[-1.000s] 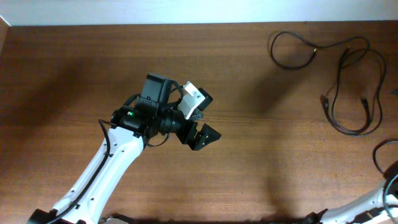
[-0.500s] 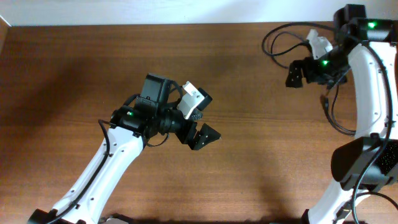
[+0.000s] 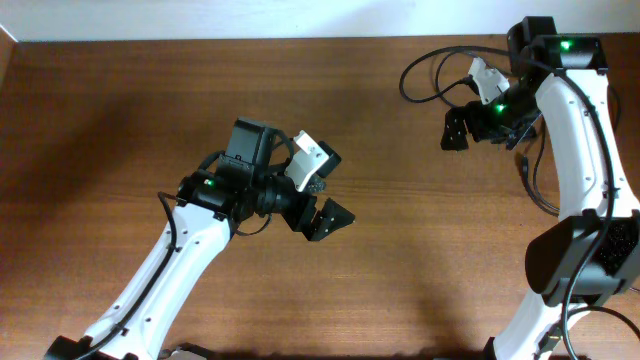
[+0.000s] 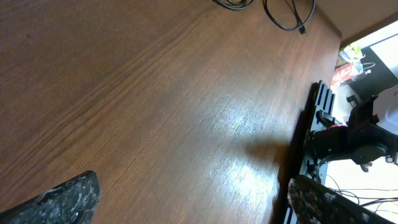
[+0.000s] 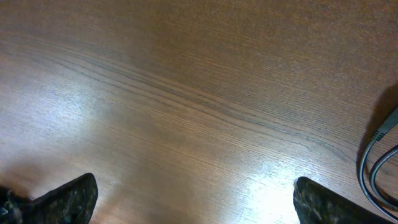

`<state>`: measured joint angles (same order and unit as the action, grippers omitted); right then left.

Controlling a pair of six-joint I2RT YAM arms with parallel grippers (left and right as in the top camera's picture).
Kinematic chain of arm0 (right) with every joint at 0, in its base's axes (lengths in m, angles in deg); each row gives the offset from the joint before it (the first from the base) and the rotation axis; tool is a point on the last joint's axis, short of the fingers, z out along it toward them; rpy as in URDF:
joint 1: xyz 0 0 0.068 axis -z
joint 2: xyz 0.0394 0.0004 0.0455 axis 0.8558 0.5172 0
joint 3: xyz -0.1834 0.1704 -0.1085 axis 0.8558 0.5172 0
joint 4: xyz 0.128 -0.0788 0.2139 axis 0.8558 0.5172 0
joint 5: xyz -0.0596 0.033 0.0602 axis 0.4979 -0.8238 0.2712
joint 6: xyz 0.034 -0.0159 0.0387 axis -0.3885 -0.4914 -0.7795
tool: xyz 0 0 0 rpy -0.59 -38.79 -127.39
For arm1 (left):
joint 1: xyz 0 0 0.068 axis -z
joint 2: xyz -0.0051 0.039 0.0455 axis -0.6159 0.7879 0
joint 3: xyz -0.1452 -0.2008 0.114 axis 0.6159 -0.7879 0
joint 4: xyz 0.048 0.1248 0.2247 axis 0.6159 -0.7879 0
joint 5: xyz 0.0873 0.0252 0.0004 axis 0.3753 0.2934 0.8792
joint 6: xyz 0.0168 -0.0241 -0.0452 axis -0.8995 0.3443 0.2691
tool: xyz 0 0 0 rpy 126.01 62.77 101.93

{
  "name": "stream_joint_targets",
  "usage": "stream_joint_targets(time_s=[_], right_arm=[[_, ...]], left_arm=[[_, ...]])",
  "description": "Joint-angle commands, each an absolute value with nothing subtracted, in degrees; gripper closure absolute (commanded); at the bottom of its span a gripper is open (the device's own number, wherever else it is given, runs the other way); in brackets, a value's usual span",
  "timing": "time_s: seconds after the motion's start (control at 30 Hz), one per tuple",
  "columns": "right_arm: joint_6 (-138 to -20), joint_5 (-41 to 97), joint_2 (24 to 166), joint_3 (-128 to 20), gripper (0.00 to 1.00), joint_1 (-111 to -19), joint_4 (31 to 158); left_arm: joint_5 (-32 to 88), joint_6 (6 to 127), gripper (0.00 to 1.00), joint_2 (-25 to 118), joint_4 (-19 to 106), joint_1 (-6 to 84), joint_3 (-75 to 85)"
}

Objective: Untangle cables

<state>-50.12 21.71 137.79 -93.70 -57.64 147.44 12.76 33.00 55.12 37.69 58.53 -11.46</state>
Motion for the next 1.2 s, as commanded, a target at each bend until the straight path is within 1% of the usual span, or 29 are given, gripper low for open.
stream_joint_targets(time_s=[0.0,1.17], right_arm=[[-50.56,21.2,138.01,-93.35,0.0,-58.1,147.44],[-50.56,21.2,138.01,-93.35,0.0,-58.1,147.44]], left_arm=[[12.59,33.33,0.01,55.14,37.75,58.48,-11.0],[12.59,33.33,0.01,54.03,37.78,58.48,-11.0]])
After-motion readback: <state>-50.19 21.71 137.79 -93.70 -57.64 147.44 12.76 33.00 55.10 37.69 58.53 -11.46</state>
